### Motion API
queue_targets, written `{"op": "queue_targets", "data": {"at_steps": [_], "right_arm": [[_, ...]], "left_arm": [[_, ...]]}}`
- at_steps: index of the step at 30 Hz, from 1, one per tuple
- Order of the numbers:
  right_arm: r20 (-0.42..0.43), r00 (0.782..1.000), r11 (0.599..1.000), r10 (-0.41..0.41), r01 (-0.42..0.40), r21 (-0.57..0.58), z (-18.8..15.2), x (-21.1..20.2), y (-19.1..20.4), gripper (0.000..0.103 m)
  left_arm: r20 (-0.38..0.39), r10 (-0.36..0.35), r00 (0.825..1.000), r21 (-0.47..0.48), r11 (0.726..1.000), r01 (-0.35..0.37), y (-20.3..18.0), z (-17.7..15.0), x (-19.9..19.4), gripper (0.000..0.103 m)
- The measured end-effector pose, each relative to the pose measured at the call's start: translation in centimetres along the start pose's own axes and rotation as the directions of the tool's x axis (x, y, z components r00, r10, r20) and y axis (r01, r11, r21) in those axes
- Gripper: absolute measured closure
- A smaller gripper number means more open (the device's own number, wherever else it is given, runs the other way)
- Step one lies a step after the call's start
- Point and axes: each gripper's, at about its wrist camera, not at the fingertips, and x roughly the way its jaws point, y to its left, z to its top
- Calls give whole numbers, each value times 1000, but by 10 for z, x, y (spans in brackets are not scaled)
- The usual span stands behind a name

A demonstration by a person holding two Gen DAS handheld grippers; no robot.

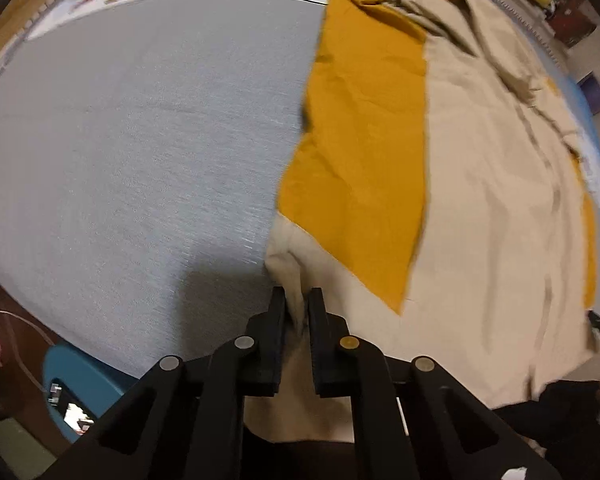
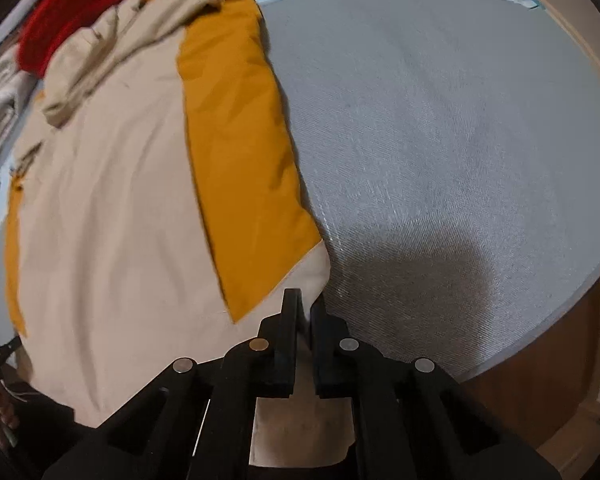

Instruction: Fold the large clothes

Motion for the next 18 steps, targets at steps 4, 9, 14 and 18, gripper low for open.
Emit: {"op": "queue_targets", "data": {"at_steps": [4, 9, 14, 18], "right_arm": [[-35, 999, 999, -32, 32, 0, -5, 5, -1, 94], [-64, 995, 997, -75, 73, -34, -10, 14, 0, 85], [-31, 998, 998, -47, 46, -52, -14, 5, 8, 98], [10, 1000, 999, -10, 11, -49, -16, -9, 9, 99]], "left_arm": [[-36, 14, 999, -11, 1000, -14, 3, -3, 10, 68], [-50, 36, 998, -24, 999, -37, 0, 5, 15, 68], [-6, 33, 999, 2, 999, -33, -12, 4, 10, 99], [-20, 35, 999, 9, 999, -35, -15, 4, 14, 98]]}}
